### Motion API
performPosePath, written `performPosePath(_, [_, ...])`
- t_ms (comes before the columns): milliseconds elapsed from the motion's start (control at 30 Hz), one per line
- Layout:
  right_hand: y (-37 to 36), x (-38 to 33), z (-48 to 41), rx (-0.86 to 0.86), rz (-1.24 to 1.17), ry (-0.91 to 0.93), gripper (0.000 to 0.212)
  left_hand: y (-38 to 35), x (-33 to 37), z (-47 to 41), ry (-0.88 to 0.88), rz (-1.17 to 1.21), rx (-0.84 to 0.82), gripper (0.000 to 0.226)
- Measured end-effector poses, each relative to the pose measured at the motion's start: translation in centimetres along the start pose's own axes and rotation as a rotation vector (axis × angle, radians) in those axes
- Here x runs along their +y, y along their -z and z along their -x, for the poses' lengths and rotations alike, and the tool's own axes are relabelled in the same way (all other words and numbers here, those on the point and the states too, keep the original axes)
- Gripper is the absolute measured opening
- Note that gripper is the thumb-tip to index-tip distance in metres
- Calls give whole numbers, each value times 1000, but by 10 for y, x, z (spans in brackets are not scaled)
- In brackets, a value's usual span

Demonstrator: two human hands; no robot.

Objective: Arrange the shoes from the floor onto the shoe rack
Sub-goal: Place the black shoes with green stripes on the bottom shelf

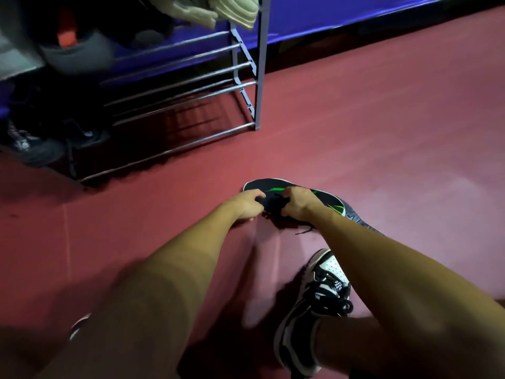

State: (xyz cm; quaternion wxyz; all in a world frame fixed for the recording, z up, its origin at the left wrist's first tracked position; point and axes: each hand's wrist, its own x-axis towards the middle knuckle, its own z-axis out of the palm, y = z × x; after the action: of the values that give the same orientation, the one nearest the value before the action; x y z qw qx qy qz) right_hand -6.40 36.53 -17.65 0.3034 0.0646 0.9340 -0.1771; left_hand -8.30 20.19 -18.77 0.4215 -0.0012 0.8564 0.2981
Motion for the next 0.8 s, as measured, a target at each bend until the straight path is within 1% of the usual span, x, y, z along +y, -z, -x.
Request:
performPosePath(67, [-2, 6, -5, 21, 17, -12, 45, -11, 6, -7, 3, 31, -29, 58])
performPosePath(133, [-1, 12, -8, 83, 13, -43, 43, -20, 12, -13, -3, 41, -32, 60])
performPosePath(233, [6, 26, -14, 193, 22, -89, 41, -32, 21, -18, -26, 33, -25, 52])
performPosePath(300, [10, 35, -17, 224, 33, -129, 48, -38, 25, -20, -37, 16, 13, 45])
performPosePath(367, [13, 41, -19, 222, 14, -184, 54, -41, 25, -23, -24, 5, 78, 36])
performPosePath(400, [13, 42, -20, 213, 23, -198, 51, -42, 24, -25, -21, 6, 111, 31])
performPosePath(467, [15, 40, -21, 178, 61, -200, 39, -41, 22, -27, -18, 22, 165, 21])
performPosePath(533, [18, 36, -20, 161, 78, -201, 30, -40, 20, -27, -15, 55, 194, 22])
performPosePath(667, [16, 31, -15, 137, 121, -204, 29, -29, 14, -19, 2, 117, 245, 26])
performPosePath(800, [6, 15, -5, 69, 109, -158, 33, -9, 4, -1, 12, 130, 306, 31])
